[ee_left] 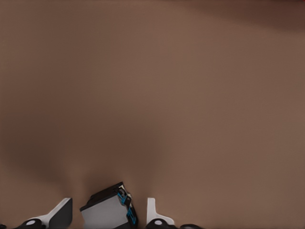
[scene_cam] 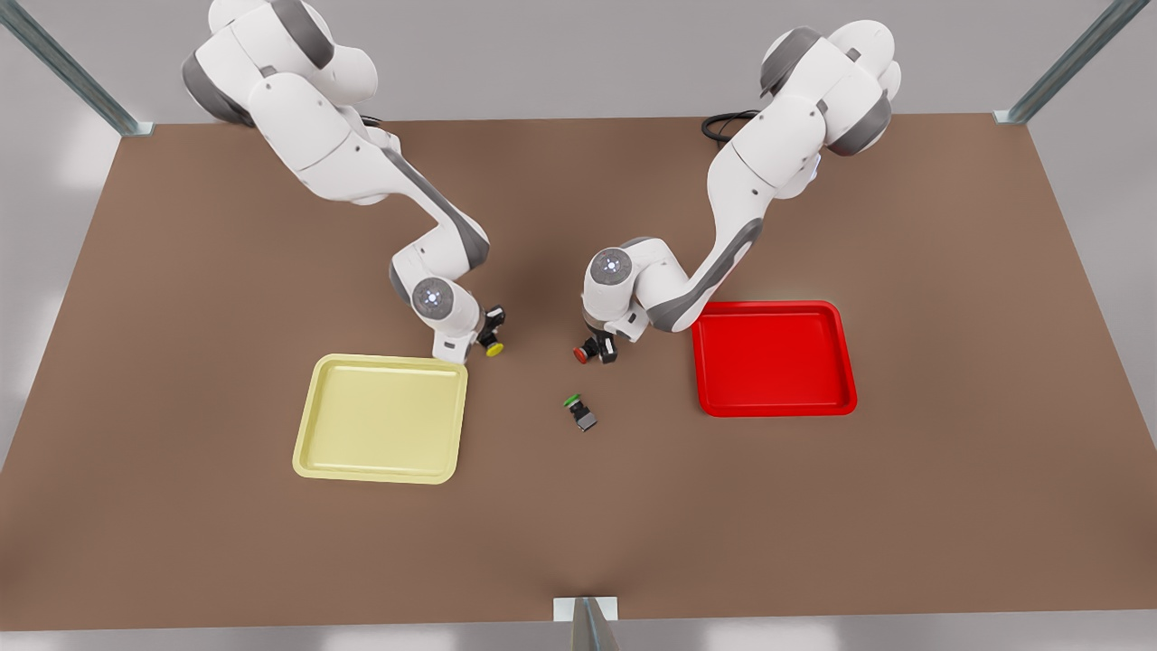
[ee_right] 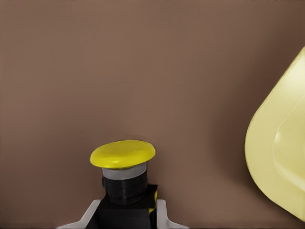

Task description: Place the switches on the corresponding trays according to their colors

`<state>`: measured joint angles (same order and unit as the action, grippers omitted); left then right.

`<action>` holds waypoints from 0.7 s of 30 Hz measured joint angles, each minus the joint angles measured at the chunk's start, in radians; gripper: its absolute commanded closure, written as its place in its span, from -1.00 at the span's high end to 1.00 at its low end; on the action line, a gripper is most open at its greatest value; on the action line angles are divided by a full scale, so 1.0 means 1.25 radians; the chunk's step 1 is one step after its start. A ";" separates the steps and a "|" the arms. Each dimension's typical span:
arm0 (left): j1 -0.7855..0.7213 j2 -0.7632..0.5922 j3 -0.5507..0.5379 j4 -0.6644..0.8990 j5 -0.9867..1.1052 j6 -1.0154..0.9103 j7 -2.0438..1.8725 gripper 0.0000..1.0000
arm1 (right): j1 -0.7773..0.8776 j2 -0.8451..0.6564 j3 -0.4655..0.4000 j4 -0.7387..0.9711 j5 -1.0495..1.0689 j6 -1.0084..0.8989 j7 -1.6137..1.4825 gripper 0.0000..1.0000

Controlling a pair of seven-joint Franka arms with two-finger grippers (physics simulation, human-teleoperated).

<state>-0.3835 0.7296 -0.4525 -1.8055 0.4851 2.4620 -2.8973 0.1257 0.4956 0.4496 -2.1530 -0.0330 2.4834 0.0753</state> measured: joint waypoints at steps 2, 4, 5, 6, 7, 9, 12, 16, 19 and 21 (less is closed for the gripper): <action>0.000 -0.001 0.000 0.000 0.000 -0.001 0.000 0.19 | 0.000 -0.002 0.000 -0.001 0.001 -0.001 0.000 0.02; 0.000 0.000 0.000 0.000 0.000 0.000 0.000 0.18 | 0.000 -0.009 0.000 -0.001 0.006 0.001 0.000 0.02; 0.000 0.000 0.000 0.000 0.000 0.000 0.000 0.18 | -0.001 -0.010 0.000 0.000 0.007 0.001 -0.001 0.01; 0.000 0.000 0.000 0.000 0.000 0.000 0.000 0.17 | -0.001 -0.011 0.000 0.002 0.007 0.000 -0.002 0.01; 0.000 0.001 0.000 0.000 0.000 0.000 0.000 0.16 | -0.015 -0.020 0.004 0.001 0.008 -0.004 -0.003 0.02; 0.000 0.002 0.000 0.000 -0.001 0.000 0.000 0.12 | -0.043 -0.054 0.012 0.003 0.011 -0.041 -0.022 0.02; 0.000 0.002 0.000 -0.001 -0.001 0.000 0.000 0.06 | -0.138 -0.078 0.041 0.015 0.014 -0.088 -0.109 0.02; 0.000 0.002 0.000 0.000 -0.006 -0.001 0.000 -0.05 | -0.196 -0.058 0.028 0.163 -0.002 -0.252 -0.275 0.01; 0.000 -0.002 0.001 0.000 -0.015 -0.003 0.000 -0.05 | -0.198 -0.025 -0.063 0.208 -0.006 -0.255 -0.431 0.02; 0.003 -0.017 0.005 0.000 -0.021 -0.007 0.000 -0.04 | -0.199 0.001 -0.112 0.241 -0.011 -0.261 -0.487 0.69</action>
<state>-0.3793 0.7087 -0.4464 -1.8055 0.4590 2.4534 -2.8972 -0.1226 0.4969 0.3092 -1.8523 -0.0464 2.1575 -0.5340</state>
